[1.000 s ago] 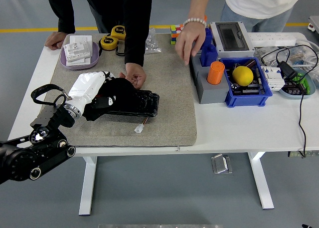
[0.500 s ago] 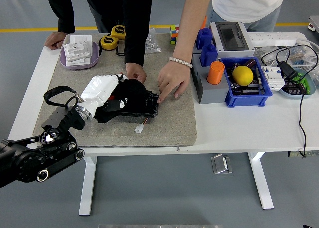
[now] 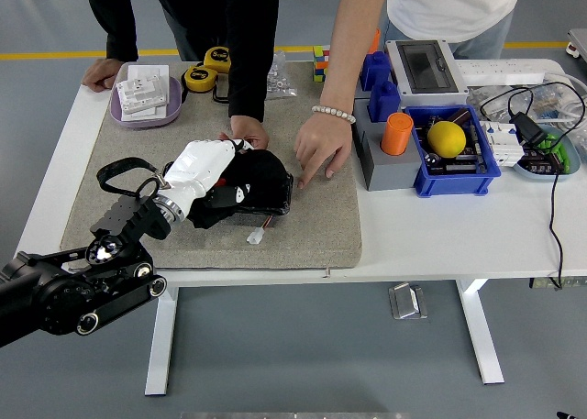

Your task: Pick the rag up,wipe the panel,place it on the desk

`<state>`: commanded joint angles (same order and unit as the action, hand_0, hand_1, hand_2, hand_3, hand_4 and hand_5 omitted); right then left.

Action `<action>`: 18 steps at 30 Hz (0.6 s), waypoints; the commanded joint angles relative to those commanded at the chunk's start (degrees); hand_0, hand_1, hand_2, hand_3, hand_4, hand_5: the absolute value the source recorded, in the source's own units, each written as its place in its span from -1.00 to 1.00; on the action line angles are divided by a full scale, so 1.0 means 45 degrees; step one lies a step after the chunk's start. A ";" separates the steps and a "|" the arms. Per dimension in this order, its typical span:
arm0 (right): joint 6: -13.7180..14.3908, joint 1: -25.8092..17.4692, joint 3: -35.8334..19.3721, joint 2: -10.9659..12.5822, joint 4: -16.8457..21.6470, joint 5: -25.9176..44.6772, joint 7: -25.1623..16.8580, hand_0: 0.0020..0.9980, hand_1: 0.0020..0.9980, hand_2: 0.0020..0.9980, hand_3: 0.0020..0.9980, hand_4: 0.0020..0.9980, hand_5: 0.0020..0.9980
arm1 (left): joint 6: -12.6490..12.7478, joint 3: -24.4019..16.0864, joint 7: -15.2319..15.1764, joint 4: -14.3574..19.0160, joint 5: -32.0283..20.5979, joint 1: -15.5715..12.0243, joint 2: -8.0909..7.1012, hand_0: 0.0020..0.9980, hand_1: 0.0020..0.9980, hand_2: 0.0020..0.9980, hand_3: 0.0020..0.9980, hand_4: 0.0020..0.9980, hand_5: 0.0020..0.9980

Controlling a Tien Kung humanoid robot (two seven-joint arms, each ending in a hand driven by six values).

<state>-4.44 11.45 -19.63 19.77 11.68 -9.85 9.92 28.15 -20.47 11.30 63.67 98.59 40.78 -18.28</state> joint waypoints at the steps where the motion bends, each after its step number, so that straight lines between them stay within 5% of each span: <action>1: -0.0002 -0.0003 0.0010 0.0004 -0.0007 0.0016 0.0003 0.59 0.37 0.44 0.33 1.00 0.01 | -0.0002 0.0043 0.0011 0.0007 0.0008 0.0008 0.0032 -0.37 -0.64 0.28 0.39 -0.04 -1.00; 18: -0.0015 0.0033 0.0162 0.0013 -0.0021 0.0122 -0.0007 0.59 0.37 0.44 0.33 1.00 0.01 | -0.0029 0.0658 0.0137 0.0199 -0.0068 0.0356 0.0539 -0.37 -0.64 0.28 0.39 -0.04 -1.00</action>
<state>-4.50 11.60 -18.91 19.82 11.58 -9.30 9.89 28.02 -17.51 11.92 64.56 98.29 42.38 -15.85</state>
